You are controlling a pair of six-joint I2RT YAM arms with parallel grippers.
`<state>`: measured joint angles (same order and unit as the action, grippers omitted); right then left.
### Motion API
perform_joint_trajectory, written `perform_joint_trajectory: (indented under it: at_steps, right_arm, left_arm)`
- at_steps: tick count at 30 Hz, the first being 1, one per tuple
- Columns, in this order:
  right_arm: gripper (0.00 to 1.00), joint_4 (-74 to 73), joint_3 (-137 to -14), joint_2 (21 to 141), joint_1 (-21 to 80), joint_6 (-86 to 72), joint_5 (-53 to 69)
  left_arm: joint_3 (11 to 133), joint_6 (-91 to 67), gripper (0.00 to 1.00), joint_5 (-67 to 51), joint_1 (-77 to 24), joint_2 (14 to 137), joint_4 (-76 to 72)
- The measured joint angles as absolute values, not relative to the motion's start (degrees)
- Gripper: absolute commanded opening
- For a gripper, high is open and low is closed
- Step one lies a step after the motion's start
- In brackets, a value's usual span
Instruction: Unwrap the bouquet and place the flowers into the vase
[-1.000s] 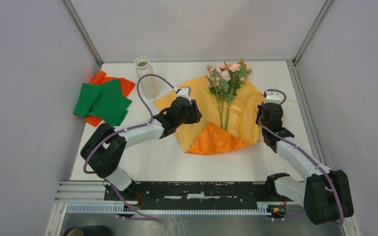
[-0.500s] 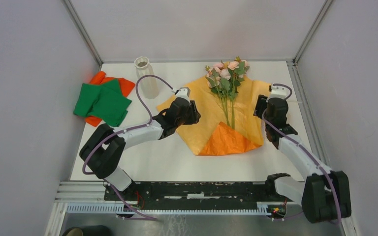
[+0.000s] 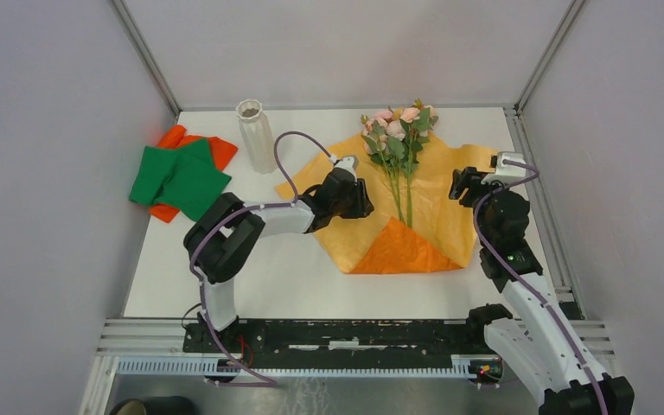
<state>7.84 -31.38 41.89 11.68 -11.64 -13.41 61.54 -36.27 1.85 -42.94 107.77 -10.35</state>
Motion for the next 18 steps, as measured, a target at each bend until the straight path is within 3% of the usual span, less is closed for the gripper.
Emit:
perform_joint_trajectory:
  at_steps: [10, 18]
  right_arm:
    - [0.67, 8.95, -30.44, 51.09, 11.81, -11.90, -9.56]
    - [0.67, 10.26, -30.13, 53.89, 11.90, -11.97, -9.17]
  left_arm:
    - [57.60, -40.07, 0.47, 1.21, -60.12, 102.61, -10.92]
    - [52.42, -43.92, 0.47, 1.26, -68.42, 97.36, -10.76]
